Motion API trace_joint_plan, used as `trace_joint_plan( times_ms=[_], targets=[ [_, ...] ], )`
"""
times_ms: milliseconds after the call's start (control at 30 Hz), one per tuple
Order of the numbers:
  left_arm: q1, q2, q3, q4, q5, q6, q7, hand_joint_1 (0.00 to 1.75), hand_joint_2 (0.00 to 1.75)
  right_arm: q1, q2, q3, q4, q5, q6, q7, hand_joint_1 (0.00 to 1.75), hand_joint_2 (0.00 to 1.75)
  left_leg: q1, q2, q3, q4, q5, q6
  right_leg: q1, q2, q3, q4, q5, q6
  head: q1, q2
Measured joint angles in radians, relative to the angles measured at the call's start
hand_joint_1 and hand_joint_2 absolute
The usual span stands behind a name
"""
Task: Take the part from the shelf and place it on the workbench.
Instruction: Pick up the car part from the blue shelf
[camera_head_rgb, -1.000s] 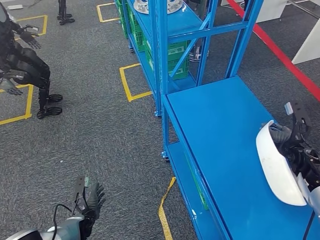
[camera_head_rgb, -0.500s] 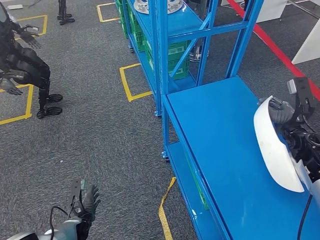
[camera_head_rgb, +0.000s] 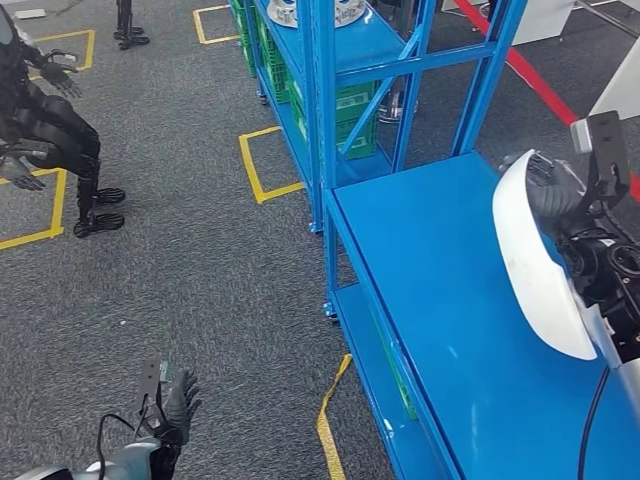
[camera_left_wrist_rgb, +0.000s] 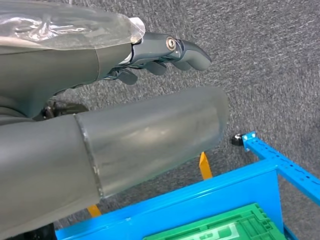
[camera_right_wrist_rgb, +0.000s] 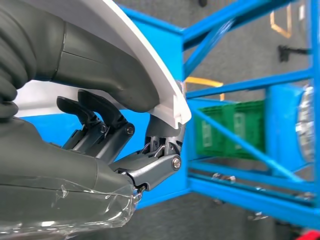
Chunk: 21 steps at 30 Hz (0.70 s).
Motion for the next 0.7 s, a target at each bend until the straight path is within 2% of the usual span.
trace_joint_plan(
  times_ms=[400, 700],
  targets=[
    [0.002, 0.0, 0.001, 0.0, 0.004, 0.033, -0.025, 0.0, 0.0, 0.038, -0.004, -0.015, -0.173, -0.006, -0.036, -0.007, 1.75, 1.75, 0.0, 0.0, 0.0, 0.0, 0.0, 0.0, 0.0, 0.0, 0.0, 0.0, 0.0, 0.0, 0.0, 0.0],
    [0.004, 0.0, 0.002, 0.0, -0.004, 0.035, -0.018, 0.0, 0.0, 0.106, -0.018, -0.039, -0.336, 0.013, -0.079, -0.088, 1.75, 1.75, 0.0, 0.0, 0.0, 0.0, 0.0, 0.0, 0.0, 0.0, 0.0, 0.0, 0.0, 0.0, 0.0, 0.0]
  ],
)
